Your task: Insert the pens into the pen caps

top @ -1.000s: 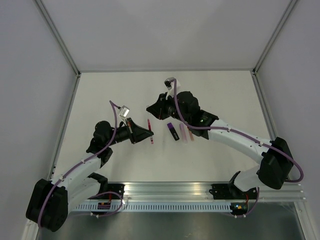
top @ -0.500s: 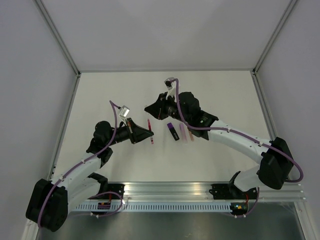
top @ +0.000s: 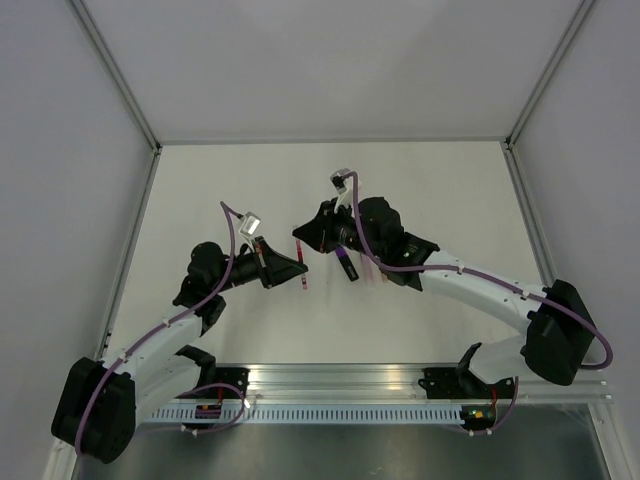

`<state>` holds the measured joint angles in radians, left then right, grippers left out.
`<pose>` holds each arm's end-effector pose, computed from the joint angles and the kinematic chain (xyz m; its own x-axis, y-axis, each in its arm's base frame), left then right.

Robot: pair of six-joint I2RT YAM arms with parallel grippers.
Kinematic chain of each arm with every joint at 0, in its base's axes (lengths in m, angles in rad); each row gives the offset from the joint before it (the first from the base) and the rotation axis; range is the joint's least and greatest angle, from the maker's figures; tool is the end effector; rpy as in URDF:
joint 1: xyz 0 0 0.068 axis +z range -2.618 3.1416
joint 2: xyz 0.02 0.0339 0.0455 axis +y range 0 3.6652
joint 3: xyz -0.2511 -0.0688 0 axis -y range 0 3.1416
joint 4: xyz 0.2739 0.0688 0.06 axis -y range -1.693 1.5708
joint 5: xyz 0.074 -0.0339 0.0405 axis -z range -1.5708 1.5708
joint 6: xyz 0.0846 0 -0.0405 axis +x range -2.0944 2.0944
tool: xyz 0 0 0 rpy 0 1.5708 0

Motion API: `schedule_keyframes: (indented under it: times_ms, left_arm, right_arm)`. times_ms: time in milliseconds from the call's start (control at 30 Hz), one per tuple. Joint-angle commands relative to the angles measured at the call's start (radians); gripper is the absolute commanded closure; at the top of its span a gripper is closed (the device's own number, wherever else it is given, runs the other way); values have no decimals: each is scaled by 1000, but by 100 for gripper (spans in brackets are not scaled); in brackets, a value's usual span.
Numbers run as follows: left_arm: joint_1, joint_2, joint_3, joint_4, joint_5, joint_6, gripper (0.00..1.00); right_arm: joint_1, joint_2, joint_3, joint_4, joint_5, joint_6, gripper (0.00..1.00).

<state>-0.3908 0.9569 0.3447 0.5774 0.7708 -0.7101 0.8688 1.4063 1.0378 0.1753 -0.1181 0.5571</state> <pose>0.2259 -0.1568 0.2058 -0.6222 -0.2494 -0.7420 0.6744 0.3105 -0.6699 0.2578 0.3203 0.2882 -0.5456 0.1679 -0.8210 -0.6414 0.5469 0.5381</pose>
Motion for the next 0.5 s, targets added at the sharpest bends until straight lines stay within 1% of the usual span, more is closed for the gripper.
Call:
schedule_keyframes:
  times_ms: [0, 167, 300, 367, 467]
  left_arm:
    - [-2, -14, 16, 49, 5, -3, 98]
    - [0, -23, 16, 41, -1, 1, 98]
    - [-2, -27, 13, 39, -5, 6, 98]
    - [0, -27, 14, 39, -2, 8, 98]
    - [0, -26, 14, 39, 1, 11, 98]
  right_arm:
    - [18, -35, -42, 26, 9, 4, 100]
    - [53, -38, -84, 44, 58, 9, 100]
    - [72, -21, -88, 49, 66, 10, 99]
    - [75, -18, -85, 50, 67, 13, 96]
    - [76, -26, -82, 53, 93, 9, 81]
